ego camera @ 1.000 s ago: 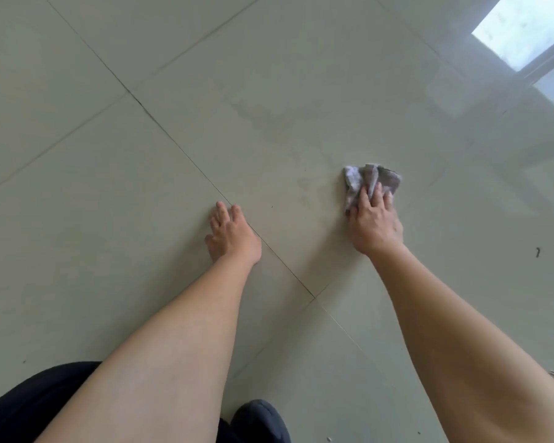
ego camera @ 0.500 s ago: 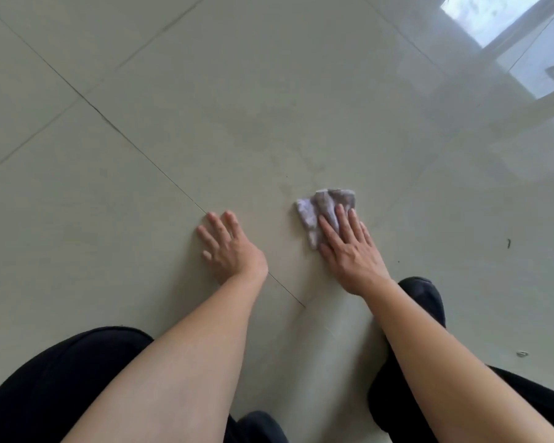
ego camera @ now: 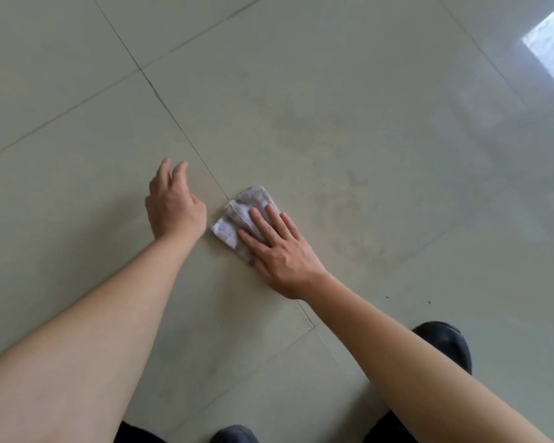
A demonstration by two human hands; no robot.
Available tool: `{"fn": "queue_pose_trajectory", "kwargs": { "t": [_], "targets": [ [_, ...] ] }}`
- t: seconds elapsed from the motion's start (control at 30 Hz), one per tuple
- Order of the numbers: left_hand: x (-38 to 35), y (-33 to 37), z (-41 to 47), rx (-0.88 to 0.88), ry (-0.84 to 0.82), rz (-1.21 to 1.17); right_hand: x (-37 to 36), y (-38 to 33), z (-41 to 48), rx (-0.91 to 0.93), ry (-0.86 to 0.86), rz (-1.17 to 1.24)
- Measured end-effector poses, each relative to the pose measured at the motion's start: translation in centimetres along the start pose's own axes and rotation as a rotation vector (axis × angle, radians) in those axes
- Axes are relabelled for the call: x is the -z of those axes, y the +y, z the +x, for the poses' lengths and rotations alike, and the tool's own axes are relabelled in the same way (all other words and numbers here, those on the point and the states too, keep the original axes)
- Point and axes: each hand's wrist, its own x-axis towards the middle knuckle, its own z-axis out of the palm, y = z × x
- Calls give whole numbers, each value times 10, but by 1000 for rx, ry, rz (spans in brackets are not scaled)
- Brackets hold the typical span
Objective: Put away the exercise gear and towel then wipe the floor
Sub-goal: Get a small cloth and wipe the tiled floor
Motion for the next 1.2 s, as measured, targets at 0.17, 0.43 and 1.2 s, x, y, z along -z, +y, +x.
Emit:
{"fn": "queue_pose_trajectory", "kwargs": {
  "t": [0.17,0.43,1.2],
  "targets": [
    [-9,-9,-2,-25,-190,102,27,82,0,-94,89,-53],
    [-20,-5,-1,8,-123,114,59,108,25,-781,236,147],
    [-60,-20,57,27,-18,236,69,56,135,-238,187,21]
  ]
}}
